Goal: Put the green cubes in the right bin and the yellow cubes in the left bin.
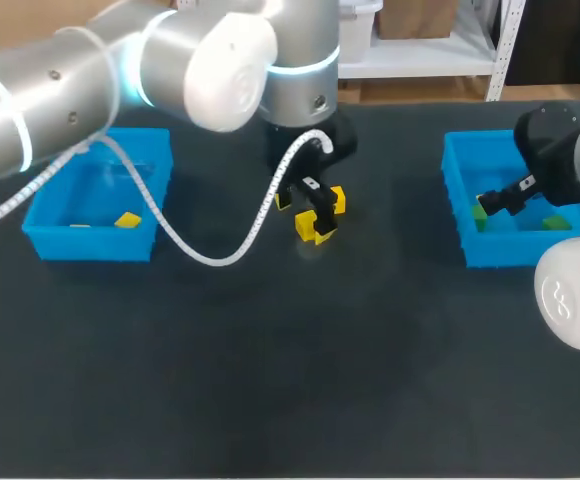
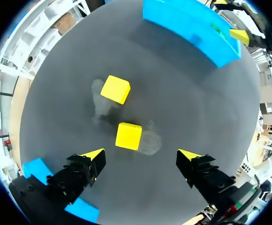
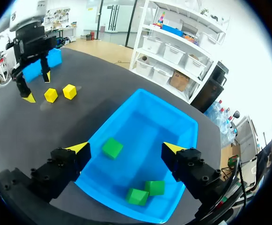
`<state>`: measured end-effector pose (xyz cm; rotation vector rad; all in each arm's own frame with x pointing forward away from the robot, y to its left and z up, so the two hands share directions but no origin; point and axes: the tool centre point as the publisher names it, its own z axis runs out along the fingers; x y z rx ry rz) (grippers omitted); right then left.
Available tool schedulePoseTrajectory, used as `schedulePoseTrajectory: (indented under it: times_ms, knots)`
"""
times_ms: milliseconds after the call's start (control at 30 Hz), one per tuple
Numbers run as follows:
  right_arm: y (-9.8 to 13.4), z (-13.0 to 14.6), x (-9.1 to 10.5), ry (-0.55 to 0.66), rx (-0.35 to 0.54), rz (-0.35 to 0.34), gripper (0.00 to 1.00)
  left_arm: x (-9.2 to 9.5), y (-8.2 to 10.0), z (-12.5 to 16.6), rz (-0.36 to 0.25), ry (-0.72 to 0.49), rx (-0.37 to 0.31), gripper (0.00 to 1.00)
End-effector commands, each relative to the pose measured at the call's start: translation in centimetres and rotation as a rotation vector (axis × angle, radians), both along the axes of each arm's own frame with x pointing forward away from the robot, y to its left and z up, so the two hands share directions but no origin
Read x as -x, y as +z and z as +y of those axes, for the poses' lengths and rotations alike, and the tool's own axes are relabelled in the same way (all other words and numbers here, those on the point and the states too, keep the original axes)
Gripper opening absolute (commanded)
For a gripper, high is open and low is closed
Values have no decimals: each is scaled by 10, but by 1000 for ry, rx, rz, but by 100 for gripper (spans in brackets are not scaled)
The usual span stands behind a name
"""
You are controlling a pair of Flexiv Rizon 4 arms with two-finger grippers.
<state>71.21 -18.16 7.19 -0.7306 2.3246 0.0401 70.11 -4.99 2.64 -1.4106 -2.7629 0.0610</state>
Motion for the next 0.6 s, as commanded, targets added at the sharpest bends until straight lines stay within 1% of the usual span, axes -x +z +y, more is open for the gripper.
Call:
schedulePoseTrajectory:
  times_ms: [33, 200, 333, 467, 500, 533, 567, 600]
  knots:
    - [0, 0, 0, -2, 3, 0, 100, -7, -9, -2, 7, 20, -39, 100]
    - [0, 0, 0, -2, 3, 0, 100, -10, -16, 0, -20, 50, -54, 100]
    - [0, 0, 0, -2, 3, 0, 100, -13, -18, -1, -39, 68, -56, 100]
    - [0, 0, 0, -2, 3, 0, 100, -14, -21, -1, -46, 74, -58, 100]
    - [0, 0, 0, -2, 3, 0, 100, -14, -23, -1, -43, 74, -60, 48]
    - [0, 0, 0, -2, 3, 0, 100, -14, -24, -1, -43, 74, -61, 25]
    - [0, 0, 0, -2, 3, 0, 100, -14, -26, -1, -44, 76, -63, 4]
    - [0, 0, 0, -2, 3, 0, 100, -13, -28, 0, -47, 75, -73, 0]
